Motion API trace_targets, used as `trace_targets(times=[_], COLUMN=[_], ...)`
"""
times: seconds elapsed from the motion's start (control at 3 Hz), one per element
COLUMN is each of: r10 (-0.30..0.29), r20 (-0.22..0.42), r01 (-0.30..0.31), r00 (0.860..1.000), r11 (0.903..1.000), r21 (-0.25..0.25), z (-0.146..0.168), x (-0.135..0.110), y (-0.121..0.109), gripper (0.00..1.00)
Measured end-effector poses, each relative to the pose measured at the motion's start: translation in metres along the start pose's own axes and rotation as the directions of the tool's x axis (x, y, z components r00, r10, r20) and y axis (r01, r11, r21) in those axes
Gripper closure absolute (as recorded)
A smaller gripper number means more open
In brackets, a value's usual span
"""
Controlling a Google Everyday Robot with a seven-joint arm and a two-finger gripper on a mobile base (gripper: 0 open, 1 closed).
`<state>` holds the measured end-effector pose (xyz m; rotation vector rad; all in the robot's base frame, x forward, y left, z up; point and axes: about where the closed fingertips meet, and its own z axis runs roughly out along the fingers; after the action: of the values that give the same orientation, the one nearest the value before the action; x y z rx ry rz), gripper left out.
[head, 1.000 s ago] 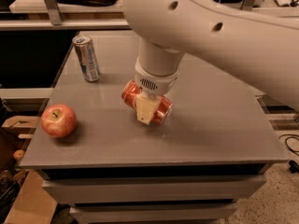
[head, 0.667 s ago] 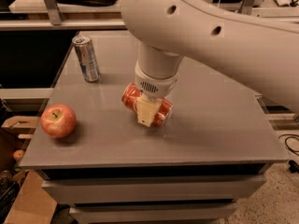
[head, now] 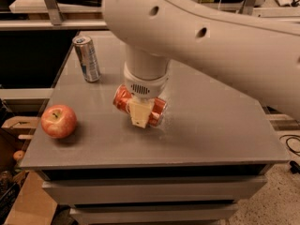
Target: Move coke can near apple
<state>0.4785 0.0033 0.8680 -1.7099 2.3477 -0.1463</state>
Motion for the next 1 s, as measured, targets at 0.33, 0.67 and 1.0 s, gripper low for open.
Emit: trace_targets(times=[0.33, 0.67, 1.0], r10=[-0.157, -0.299, -0.417], r20=[-0.028, -0.046, -0.042], r01=[0.158, 0.301, 0.417], r00=[0.987, 0.953, 0.908], r11=[0.9871, 0.9534, 0.9089], r21=[0.028, 0.024, -0.003], z=[-0.005, -0.003, 0.004], x=[-0.02, -0.039, -0.054], y=[0.016, 0.026, 0.03], gripper=[1.0, 1.0, 1.0])
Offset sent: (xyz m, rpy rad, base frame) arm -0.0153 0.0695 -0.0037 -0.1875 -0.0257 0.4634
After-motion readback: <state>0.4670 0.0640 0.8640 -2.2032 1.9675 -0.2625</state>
